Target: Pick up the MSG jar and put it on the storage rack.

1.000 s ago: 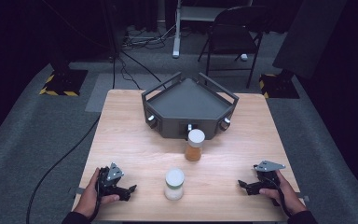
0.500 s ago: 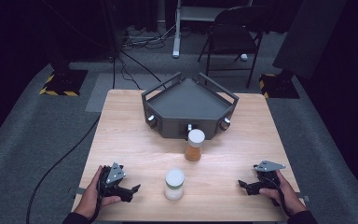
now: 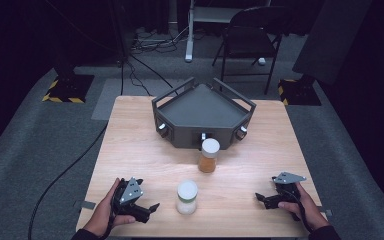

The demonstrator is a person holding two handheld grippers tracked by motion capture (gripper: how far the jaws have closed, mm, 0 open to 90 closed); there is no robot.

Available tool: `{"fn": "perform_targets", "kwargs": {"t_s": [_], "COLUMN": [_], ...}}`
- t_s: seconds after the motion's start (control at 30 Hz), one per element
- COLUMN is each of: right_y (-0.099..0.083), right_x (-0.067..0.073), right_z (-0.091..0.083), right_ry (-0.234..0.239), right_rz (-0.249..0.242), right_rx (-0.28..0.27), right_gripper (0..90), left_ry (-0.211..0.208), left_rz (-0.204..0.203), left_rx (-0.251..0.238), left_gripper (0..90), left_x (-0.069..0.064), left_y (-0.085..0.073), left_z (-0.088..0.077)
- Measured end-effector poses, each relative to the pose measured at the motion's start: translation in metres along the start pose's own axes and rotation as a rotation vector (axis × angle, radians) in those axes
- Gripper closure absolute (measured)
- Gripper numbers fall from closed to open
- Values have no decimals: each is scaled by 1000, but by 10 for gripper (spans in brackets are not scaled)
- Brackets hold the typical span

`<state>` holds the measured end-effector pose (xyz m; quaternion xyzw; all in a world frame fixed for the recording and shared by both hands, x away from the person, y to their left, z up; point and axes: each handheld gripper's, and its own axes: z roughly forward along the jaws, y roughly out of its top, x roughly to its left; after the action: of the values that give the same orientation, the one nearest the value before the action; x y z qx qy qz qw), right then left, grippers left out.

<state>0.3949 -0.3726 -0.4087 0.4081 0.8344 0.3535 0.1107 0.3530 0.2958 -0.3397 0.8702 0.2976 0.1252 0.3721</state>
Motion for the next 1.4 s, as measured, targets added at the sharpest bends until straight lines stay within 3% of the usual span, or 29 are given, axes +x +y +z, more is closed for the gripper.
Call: {"fn": "perform_targets", "kwargs": {"t_s": [0.27,0.57,1.07,1.4], "right_y": [0,0,0,0], "right_x": [0,0,0,0], "right_z": [0,0,0,0], "right_ry": [0,-1,-1,-1], "right_rz": [0,1,1,1], "right_rx": [0,0,1,1], "right_gripper": [0,0,0,0], "left_ry": [-60,-113,-149,-175], "left_rz": [34,39,50,25], "left_rx": [-19,-62,-81,-99], "left_gripper": [14,14,14,13], "left_x": [-6,-7,-6,-7], "left_y": [7,11,14,15], "left_z": [5,8,11,16]}}
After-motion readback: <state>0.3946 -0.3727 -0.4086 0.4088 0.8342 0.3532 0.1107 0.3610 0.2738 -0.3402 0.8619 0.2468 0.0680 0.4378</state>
